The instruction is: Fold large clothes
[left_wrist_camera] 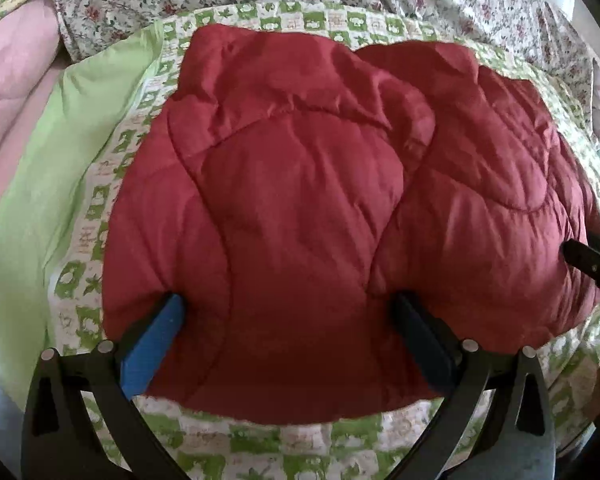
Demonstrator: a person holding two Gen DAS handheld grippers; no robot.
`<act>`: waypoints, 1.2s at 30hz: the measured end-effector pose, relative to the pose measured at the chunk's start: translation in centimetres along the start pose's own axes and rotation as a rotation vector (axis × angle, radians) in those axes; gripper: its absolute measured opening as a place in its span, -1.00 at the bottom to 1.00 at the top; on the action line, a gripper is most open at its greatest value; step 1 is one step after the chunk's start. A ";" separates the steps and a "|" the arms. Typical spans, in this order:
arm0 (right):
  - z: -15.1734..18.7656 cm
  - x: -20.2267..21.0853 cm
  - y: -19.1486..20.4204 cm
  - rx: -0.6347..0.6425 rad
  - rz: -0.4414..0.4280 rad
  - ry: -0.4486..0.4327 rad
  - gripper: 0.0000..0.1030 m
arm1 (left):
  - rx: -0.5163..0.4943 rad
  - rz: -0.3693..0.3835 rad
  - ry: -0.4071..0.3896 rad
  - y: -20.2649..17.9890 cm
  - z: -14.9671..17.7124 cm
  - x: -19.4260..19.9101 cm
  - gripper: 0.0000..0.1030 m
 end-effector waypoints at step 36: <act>9.3 13.1 5.2 0.210 -0.066 -0.077 1.00 | -0.026 -0.049 -0.086 -2.4 6.9 11.4 1.00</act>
Point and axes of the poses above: each gripper's, at about its wrist camera, not at the fingertips, and x roughly against the way its jaws point, y to its left, z to its underside, the point moved 5 cm from there along -x, roughly the way its jaws point, and after that the axes turned 12 degrees about -x, right-handed, at the moved point
